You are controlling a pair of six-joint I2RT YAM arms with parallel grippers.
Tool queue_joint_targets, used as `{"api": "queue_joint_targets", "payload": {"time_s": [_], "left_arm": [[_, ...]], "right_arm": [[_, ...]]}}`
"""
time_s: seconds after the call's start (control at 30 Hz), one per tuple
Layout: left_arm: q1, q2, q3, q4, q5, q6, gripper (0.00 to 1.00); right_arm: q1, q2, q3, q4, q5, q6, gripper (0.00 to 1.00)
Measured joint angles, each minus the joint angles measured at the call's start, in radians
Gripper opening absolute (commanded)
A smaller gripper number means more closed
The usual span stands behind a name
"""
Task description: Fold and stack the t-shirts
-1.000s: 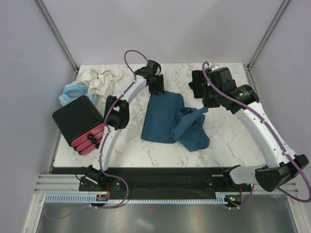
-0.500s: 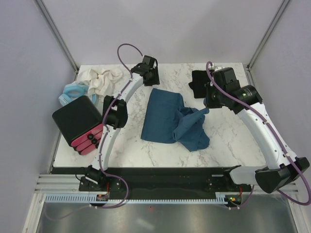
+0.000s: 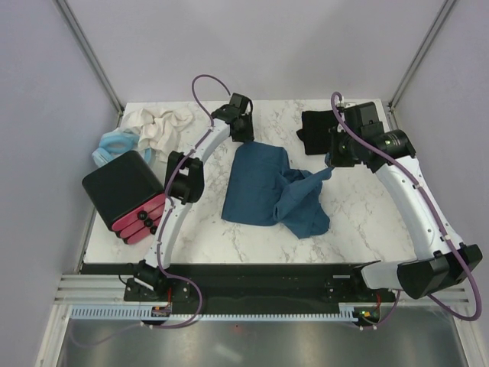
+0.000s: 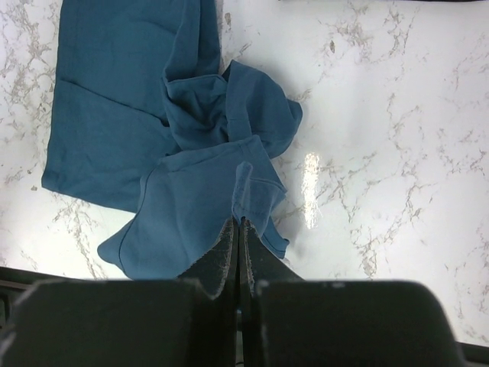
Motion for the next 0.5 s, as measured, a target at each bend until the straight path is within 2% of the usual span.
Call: {"api": "queue_joint_targets", "payload": {"time_s": [0.07,0.23,0.3,0.37,0.5], "left_arm": [[-0.004,0.001,0.0,-0.003,0.0,-0.001,0.31],[-0.006,0.002,-0.002,-0.013,-0.001,-0.006,0.42],[-0.007,0.0,-0.003,-0.011,-0.005,-0.006,0.32],[-0.006,0.0,-0.004,-0.013,-0.017,-0.005,0.17],[-0.003,-0.001,-0.008,-0.018,-0.026,-0.009,0.16]], "right_arm": [[-0.016,0.0,0.0,0.003,-0.01,-0.002,0.0],[-0.054,0.0,0.0,0.006,-0.044,-0.011,0.0],[-0.065,0.0,0.0,0.007,-0.059,-0.014,0.0],[-0.07,0.0,0.0,0.008,-0.069,-0.015,0.0],[-0.074,0.0,0.0,0.014,-0.087,-0.017,0.0]]}}
